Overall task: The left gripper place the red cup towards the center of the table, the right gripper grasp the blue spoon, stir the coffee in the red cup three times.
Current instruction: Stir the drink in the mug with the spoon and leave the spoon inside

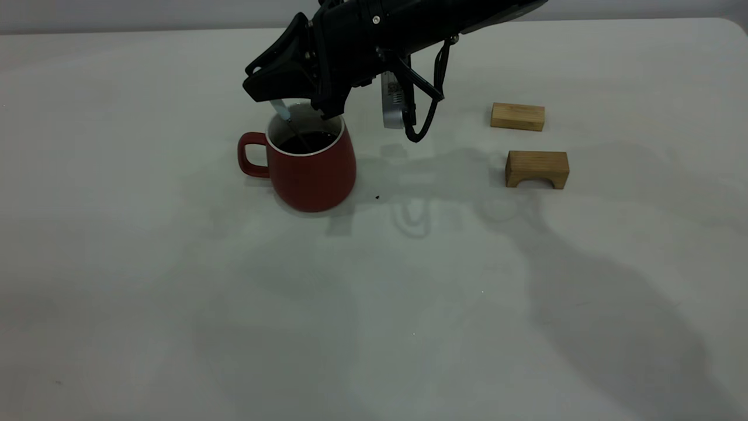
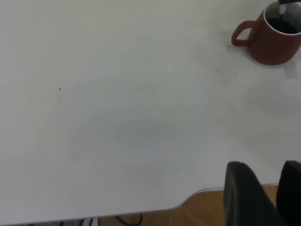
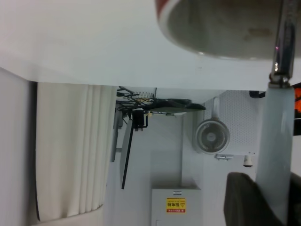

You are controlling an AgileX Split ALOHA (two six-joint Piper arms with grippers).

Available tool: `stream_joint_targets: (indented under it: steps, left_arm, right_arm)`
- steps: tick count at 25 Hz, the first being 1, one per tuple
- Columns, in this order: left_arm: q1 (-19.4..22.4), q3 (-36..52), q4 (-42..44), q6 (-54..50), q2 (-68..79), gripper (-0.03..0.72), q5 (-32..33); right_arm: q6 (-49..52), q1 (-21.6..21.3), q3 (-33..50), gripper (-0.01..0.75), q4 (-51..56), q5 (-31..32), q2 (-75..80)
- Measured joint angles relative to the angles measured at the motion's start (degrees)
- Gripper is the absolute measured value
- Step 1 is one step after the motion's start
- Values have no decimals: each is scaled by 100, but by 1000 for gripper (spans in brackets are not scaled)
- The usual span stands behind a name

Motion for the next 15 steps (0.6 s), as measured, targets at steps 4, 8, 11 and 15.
stream_joint_targets:
  steps: [4, 8, 11, 15]
  left_arm:
    - [0, 0, 0, 0, 0, 245, 0]
    - [0, 0, 0, 0, 0, 245, 0]
    - [0, 0, 0, 0, 0, 245, 0]
    - [0, 0, 0, 0, 0, 245, 0]
  right_arm:
    - [0, 0, 0, 149, -14, 0, 0]
    - [-322, 0, 0, 206, -110, 0, 0]
    - [-940, 0, 0, 330, -383, 0, -22]
    - [-1415, 0, 0, 463, -1122, -107, -307]
